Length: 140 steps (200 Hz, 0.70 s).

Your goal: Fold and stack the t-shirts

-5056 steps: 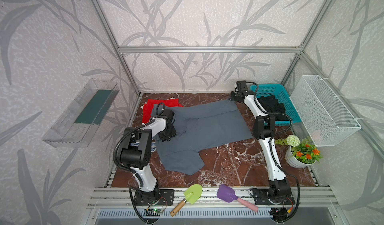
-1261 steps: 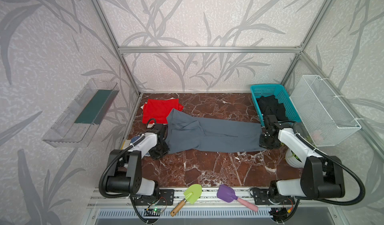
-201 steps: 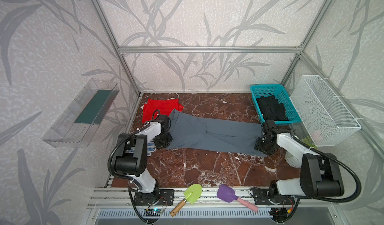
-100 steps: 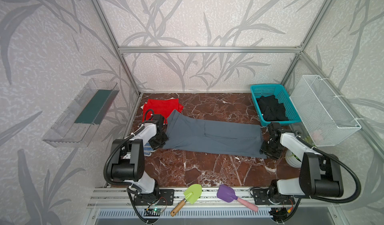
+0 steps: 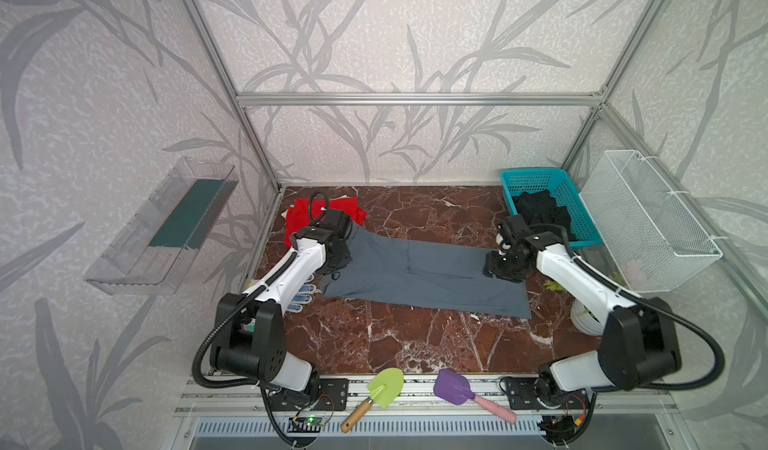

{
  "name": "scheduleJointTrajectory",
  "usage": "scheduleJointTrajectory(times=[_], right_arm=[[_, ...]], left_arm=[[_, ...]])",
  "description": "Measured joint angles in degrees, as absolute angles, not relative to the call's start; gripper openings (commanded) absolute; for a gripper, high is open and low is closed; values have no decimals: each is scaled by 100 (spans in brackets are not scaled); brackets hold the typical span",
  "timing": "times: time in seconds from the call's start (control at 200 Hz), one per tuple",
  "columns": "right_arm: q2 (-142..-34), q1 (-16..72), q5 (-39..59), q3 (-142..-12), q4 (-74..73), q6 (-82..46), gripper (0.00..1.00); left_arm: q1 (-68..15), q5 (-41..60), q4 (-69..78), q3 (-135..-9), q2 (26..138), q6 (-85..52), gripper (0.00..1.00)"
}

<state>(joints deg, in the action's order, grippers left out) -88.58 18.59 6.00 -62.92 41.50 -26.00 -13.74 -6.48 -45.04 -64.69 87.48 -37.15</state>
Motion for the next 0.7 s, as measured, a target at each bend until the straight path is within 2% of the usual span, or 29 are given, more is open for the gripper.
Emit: scheduleJointTrajectory(times=[0.16,0.3,0.515,0.7], right_arm=[[-10110,2171,827,-6761,3474,-2506,58],[-10674,2126,790,-6869,3297,-2497,58],[-10772,1831,812,-6895,3291,-2523,58],[-10381,1225,799,-6361,3192,-2523,58]], left_arm=[[-1758,-408,-4300,-6748,9566,-3741,32],[-1879,-301,-4228,-6908,10108,-3758,33],[-1962,-137,-4128,-7011,10543,-3822,35],[-2311,32,-4097,-7247,10934,-3874,37]])
